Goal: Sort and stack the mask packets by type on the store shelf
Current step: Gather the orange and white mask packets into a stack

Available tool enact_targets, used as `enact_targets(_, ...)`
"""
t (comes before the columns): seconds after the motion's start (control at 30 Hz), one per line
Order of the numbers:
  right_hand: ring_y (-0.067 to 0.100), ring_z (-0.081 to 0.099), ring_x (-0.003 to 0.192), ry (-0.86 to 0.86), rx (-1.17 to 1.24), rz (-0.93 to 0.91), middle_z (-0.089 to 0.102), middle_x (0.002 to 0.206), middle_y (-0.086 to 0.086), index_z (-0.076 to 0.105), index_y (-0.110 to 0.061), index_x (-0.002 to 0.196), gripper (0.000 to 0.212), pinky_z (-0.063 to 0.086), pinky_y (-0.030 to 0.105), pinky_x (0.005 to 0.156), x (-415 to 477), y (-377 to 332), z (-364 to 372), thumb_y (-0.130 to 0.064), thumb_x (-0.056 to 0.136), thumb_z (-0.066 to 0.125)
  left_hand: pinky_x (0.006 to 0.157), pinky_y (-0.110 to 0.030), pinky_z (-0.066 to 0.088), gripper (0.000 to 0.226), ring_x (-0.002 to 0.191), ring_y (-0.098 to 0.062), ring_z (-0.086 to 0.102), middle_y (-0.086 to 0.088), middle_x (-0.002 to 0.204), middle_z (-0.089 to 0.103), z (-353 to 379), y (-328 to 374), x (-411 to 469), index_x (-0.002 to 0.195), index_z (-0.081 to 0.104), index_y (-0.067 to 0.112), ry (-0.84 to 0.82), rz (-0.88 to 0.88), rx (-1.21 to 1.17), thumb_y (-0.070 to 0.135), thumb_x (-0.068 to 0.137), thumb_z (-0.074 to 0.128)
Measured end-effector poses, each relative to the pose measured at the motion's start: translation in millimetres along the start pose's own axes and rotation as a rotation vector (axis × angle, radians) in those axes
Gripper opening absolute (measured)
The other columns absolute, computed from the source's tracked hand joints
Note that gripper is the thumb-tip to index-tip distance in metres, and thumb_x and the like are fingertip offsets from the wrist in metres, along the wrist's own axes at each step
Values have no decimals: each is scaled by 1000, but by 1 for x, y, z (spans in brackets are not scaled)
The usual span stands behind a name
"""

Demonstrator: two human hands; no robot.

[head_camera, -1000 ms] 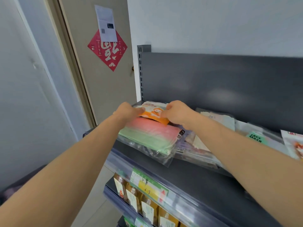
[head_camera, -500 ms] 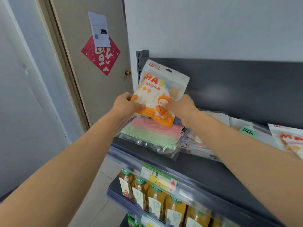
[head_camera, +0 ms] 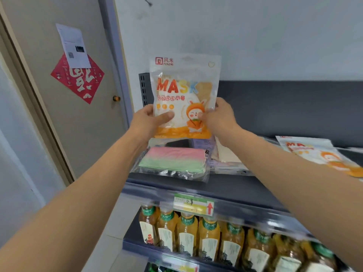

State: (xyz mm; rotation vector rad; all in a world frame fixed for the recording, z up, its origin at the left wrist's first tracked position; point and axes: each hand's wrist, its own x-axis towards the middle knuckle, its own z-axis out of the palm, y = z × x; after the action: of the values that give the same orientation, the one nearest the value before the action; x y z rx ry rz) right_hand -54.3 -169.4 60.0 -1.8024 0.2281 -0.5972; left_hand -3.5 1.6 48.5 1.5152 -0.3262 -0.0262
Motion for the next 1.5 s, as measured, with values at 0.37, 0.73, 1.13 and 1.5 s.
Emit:
enact_targets(0.37, 24, 56, 111, 330, -238, 141, 53, 132, 7, 43, -12, 137, 45, 48, 33, 89, -27, 25, -126, -6, 93, 47, 85, -39, 56, 32, 97, -21, 70, 0, 106, 72, 100, 8, -18, 112, 63, 15, -271, 15, -21, 14, 81, 72)
enact_targets(0.73, 22, 45, 81, 365, -509, 500, 49, 86, 7, 55, -5, 94, 16, 36, 28, 70, -61, 79, -281, -16, 86, 65, 88, -41, 55, 26, 95, -21, 69, -3, 108, 71, 210, -3, -52, 107, 62, 13, -355, -125, 9, 14, 83, 71)
enact_targets(1.13, 31, 48, 124, -30, -712, 544, 50, 135, 14, 45, -1, 132, 60, 40, 30, 88, -22, 115, -294, -35, 88, 65, 89, -46, 54, 47, 100, -28, 66, -7, 117, 65, 231, -18, -66, 124, 53, 11, -136, -337, 216, 19, 82, 72)
enact_targets(1.5, 23, 52, 81, 144, -689, 519, 51, 81, 8, 52, -3, 108, 18, 40, 27, 66, 3, 150, -307, -13, 93, 51, 96, -45, 49, 59, 107, -30, 60, -7, 118, 60, 243, -45, -67, 127, 50, 5, -22, -363, 476, 30, 79, 75)
